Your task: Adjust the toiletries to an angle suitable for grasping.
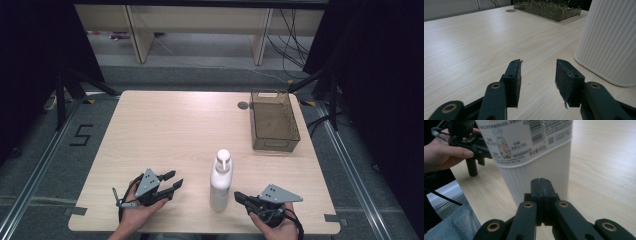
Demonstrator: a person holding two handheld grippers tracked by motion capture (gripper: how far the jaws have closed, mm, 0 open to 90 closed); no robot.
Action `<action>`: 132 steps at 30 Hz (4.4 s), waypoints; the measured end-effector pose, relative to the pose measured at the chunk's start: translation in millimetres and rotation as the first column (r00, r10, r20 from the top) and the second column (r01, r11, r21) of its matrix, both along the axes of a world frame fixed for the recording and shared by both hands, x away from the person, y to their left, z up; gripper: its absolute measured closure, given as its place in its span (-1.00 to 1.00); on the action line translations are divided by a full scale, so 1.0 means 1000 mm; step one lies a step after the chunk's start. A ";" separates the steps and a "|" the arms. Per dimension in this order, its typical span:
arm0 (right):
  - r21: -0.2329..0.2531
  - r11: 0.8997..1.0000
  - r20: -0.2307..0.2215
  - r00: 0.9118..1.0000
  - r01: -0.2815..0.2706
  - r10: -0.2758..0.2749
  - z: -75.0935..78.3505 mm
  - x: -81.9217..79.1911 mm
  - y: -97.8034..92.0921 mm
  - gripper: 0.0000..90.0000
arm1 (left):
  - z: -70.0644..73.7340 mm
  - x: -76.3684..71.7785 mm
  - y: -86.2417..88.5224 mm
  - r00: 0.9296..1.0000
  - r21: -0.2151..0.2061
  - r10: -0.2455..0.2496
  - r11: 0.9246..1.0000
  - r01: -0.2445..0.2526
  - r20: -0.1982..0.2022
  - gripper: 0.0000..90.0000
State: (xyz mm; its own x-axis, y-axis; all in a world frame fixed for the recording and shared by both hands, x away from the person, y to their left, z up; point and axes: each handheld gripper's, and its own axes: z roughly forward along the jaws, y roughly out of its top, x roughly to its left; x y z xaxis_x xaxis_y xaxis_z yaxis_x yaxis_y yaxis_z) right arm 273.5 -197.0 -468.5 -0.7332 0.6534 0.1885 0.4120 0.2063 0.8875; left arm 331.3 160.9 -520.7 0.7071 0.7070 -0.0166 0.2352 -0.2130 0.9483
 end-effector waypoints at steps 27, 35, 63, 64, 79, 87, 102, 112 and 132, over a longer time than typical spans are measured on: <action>0.001 0.998 0.016 0.998 -0.061 0.061 0.006 0.007 0.042 1.00 | -0.001 0.001 0.016 0.999 -0.018 0.031 0.999 -0.032 -0.013 0.23; -0.013 1.000 0.018 1.000 -0.012 0.012 0.006 0.005 0.061 1.00 | -0.001 0.001 0.020 0.999 -0.015 0.041 0.999 -0.041 -0.017 0.22; 0.025 0.995 0.047 0.994 0.095 -0.096 0.004 0.003 0.089 1.00 | 0.000 0.002 0.026 0.998 -0.021 0.051 0.998 -0.051 -0.023 0.23; 0.013 0.995 0.062 0.994 0.095 -0.095 0.004 0.005 0.089 1.00 | 0.000 0.002 0.026 0.998 -0.021 0.051 0.998 -0.052 -0.024 0.23; 0.021 0.990 0.065 0.988 0.141 -0.142 0.008 0.003 0.090 0.96 | -0.001 0.002 0.027 0.998 -0.025 0.052 0.998 -0.052 -0.026 0.23; 0.101 0.968 0.223 0.943 0.231 -0.249 0.048 -0.022 0.088 0.37 | -0.001 0.002 0.026 0.998 -0.021 0.055 0.998 -0.055 -0.025 0.23; 0.123 0.944 0.292 0.898 0.308 -0.331 0.081 0.009 0.106 0.01 | -0.001 0.006 0.023 0.997 -0.029 0.065 0.997 -0.066 -0.034 0.23; 0.115 0.935 0.268 0.896 0.335 -0.354 0.084 0.013 0.119 0.01 | 0.000 0.007 0.020 0.997 -0.026 0.063 0.998 -0.064 -0.036 0.22; 0.117 0.907 0.259 0.869 0.405 -0.421 0.094 0.021 0.133 0.32 | 0.000 0.005 0.020 0.999 -0.025 0.049 0.998 -0.050 -0.024 0.22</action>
State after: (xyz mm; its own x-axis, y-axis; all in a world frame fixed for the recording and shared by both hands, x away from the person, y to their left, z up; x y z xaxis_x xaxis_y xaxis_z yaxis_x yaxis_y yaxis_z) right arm 294.8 -63.6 -374.9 -0.4264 0.9020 0.0673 0.1891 0.0161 0.9818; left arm 336.6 181.2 -521.1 0.6706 0.7401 -0.0513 0.2673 -0.1765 0.9473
